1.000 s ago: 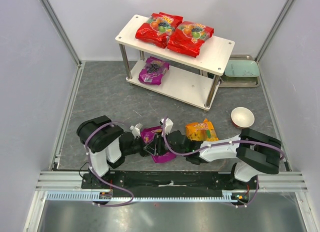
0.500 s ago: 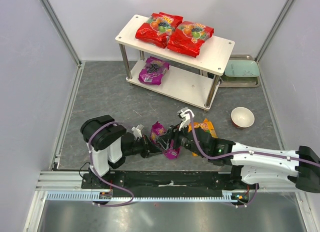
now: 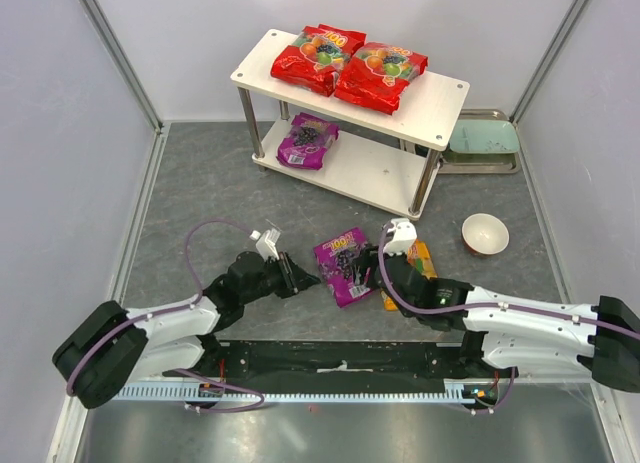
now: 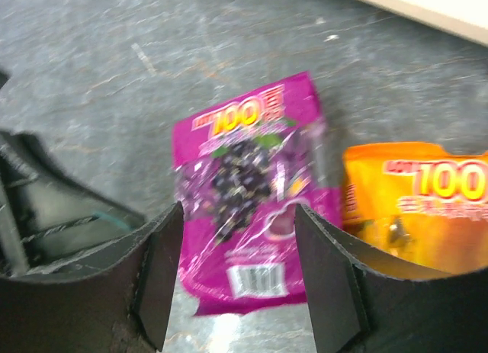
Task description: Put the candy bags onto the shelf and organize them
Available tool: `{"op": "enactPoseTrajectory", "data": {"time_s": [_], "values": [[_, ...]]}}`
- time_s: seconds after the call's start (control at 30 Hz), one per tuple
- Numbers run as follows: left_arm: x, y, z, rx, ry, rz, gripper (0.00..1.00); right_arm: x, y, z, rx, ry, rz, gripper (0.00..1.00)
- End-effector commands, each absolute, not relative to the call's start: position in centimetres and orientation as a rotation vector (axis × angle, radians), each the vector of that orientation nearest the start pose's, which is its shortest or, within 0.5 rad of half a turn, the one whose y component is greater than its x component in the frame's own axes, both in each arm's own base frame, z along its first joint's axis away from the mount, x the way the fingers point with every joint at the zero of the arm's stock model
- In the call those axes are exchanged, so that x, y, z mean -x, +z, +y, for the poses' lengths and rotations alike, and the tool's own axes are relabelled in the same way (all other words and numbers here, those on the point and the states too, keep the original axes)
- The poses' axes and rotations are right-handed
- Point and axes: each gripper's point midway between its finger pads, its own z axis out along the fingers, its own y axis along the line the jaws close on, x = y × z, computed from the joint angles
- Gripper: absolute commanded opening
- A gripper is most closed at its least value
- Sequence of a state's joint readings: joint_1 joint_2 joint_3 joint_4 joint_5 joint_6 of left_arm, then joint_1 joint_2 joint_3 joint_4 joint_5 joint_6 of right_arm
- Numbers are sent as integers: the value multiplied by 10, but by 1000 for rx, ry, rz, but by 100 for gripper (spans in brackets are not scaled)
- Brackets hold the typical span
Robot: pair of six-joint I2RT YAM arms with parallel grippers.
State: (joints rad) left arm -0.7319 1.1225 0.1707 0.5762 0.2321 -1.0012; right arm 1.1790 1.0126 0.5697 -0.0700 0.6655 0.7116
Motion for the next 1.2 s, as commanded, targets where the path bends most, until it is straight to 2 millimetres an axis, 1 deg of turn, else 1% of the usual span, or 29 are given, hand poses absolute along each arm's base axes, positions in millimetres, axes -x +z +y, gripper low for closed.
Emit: {"op": "enactPoseTrajectory", "data": {"time_s": [0.0, 0.03, 0.07, 0.1, 0.13, 0.17, 0.23, 0.27, 0.3, 0.33, 0.37, 0.4, 0.43, 0.5, 0.53, 0.67, 0.7, 0.8, 0.83, 0.9, 0.93, 0.97, 1.03, 1.07, 1.1, 1.17], "values": [[-176, 50, -238, 96, -1077, 2311, 24, -225, 155, 218, -44, 367, 1949, 70], [-175, 49, -236, 99, -1067, 2317, 24, -233, 154, 210, -62, 344, 1956, 70], [-176, 48, -235, 102, -1058, 2316, 24, -237, 152, 205, -67, 335, 1964, 71], [-176, 49, -235, 99, -1056, 2315, 24, -242, 150, 200, -68, 323, 1969, 74], [-175, 48, -235, 96, -1059, 2320, 24, -253, 148, 189, -80, 286, 1971, 75], [-176, 48, -235, 97, -1053, 2319, 24, -253, 144, 194, -34, 324, 2006, 75], [-175, 47, -237, 93, -1060, 2328, 24, -264, 134, 191, 4, 317, 2042, 76], [-176, 47, -237, 93, -1065, 2326, 23, -263, 130, 199, 43, 366, 2070, 76], [-175, 47, -238, 95, -1065, 2330, 24, -263, 122, 201, 60, 375, 2097, 76], [-175, 47, -238, 91, -1068, 2329, 24, -269, 122, 201, 56, 388, 2096, 75], [-175, 48, -238, 88, -1073, 2327, 23, -270, 119, 203, 73, 397, 2107, 75], [-175, 48, -238, 86, -1066, 2328, 24, -267, 112, 209, 107, 439, 2135, 75], [-176, 51, -238, 82, -1065, 2320, 23, -273, 117, 213, 102, 478, 2111, 74], [-176, 51, -235, 79, -1041, 2325, 23, -269, 111, 223, 155, 556, 2125, 74], [-177, 55, -234, 77, -1040, 2315, 24, -271, 113, 226, 161, 586, 2117, 74], [-178, 61, -231, 76, -1021, 2298, 24, -270, 99, 233, 194, 626, 2155, 72], [-177, 61, -230, 74, -1016, 2302, 24, -270, 96, 238, 208, 654, 2157, 72], [-177, 62, -230, 76, -1021, 2300, 23, -273, 84, 241, 212, 670, 2174, 70], [-176, 61, -230, 77, -1023, 2303, 24, -271, 82, 246, 233, 709, 2186, 68], [-175, 59, -229, 80, -1024, 2307, 24, -272, 74, 247, 240, 709, 2207, 57], [-175, 58, -229, 82, -1023, 2309, 24, -272, 73, 248, 243, 717, 2211, 51], [-174, 57, -228, 84, -1023, 2310, 23, -272, 72, 248, 241, 716, 2212, 39], [-174, 58, -228, 82, -1027, 2306, 23, -272, 79, 248, 240, 730, 2194, 22], [-174, 58, -228, 83, -1027, 2304, 23, -273, 84, 247, 236, 728, 2182, 7], [-174, 59, -227, 83, -1027, 2302, 24, -272, 95, 245, 235, 732, 2157, 0], [-174, 61, -228, 82, -1027, 2300, 24, -275, 114, 241, 241, 711, 2113, 0]]}}
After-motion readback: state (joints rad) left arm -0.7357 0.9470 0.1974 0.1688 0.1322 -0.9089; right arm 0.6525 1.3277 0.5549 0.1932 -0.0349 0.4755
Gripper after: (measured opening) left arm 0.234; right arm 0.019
